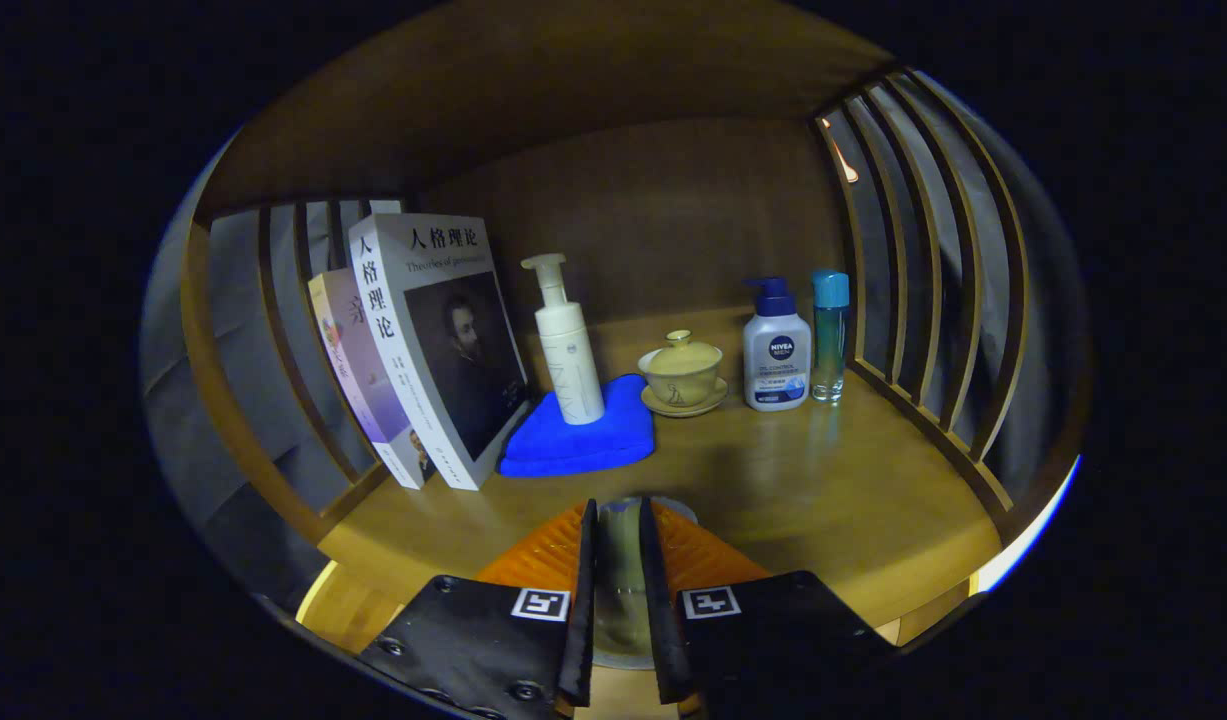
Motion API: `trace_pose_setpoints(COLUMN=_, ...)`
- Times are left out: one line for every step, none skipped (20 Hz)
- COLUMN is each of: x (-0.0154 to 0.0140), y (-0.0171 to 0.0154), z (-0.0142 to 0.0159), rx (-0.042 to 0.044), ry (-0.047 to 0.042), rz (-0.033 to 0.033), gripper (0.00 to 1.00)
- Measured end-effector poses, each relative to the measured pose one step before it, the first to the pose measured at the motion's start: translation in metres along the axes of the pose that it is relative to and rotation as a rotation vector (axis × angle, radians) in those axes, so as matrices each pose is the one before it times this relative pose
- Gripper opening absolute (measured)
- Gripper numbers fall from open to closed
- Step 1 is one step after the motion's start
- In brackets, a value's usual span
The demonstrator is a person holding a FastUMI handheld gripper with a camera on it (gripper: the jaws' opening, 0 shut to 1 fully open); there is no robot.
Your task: Pull open the drawer, take out the items inside it, and place them on the countertop above the cabinet.
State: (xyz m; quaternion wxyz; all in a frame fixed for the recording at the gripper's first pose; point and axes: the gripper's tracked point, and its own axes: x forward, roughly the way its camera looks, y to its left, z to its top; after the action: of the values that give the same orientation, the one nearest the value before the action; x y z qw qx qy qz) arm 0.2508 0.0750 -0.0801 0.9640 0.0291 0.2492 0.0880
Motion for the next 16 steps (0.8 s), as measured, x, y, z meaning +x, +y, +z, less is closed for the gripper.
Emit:
trace_pose_setpoints(x=-0.00085, y=0.00004, z=-0.00015, rx=-0.01070, ry=-0.00306, rz=0.00093, gripper=0.27)
trace_pose_setpoints(x=-0.00176, y=0.00160, z=0.00153, rx=-0.01590, ry=-0.01040, rz=0.00204, gripper=0.41)
trace_pose_setpoints(x=-0.00333, y=0.00013, z=0.00313, rx=-0.02031, ry=-0.01872, rz=-0.00401, gripper=0.56)
trace_pose_setpoints(x=-0.00461, y=-0.00327, z=0.00559, rx=-0.02454, ry=-0.02727, rz=-0.01560, gripper=0.70)
trace_pose_setpoints(x=0.00021, y=-0.00007, z=0.00435, rx=-0.01758, ry=-0.03428, rz=-0.00856, gripper=0.84)
trace_pose_setpoints(x=-0.01313, y=0.00127, z=0.00819, rx=-0.01894, ry=-0.02884, rz=-0.00624, gripper=0.99)
trace_pose_setpoints(x=-0.00689, y=0.00414, z=0.00424, rx=-0.01561, ry=-0.01989, rz=0.00867, gripper=0.98)
trace_pose_setpoints(x=-0.01219, y=0.00403, z=0.00364, rx=-0.01438, ry=-0.01527, rz=0.00996, gripper=0.98)
trace_pose_setpoints(x=-0.01220, y=0.00418, z=0.00335, rx=-0.01472, ry=-0.01752, rz=0.00832, gripper=0.98)
trace_pose_setpoints(x=-0.01302, y=0.00394, z=0.00242, rx=-0.01124, ry=-0.01948, rz=0.00659, gripper=0.98)
trace_pose_setpoints(x=-0.01325, y=0.00485, z=0.00348, rx=-0.00268, ry=-0.02232, rz=0.00563, gripper=0.98)
trace_pose_setpoints(x=-0.01125, y=0.00601, z=0.00294, rx=0.00324, ry=-0.02000, rz=0.00761, gripper=0.98)
trace_pose_setpoints(x=-0.01178, y=0.00641, z=0.00231, rx=0.00655, ry=-0.01912, rz=0.00936, gripper=0.98)
trace_pose_setpoints(x=-0.01064, y=0.00525, z=0.00146, rx=0.00111, ry=-0.01740, rz=0.00635, gripper=0.98)
trace_pose_setpoints(x=-0.01060, y=0.00303, z=0.00123, rx=-0.00706, ry=-0.01964, rz=-0.00300, gripper=0.98)
trace_pose_setpoints(x=-0.01162, y=0.00180, z=0.00119, rx=-0.01255, ry=-0.01994, rz=-0.00627, gripper=0.98)
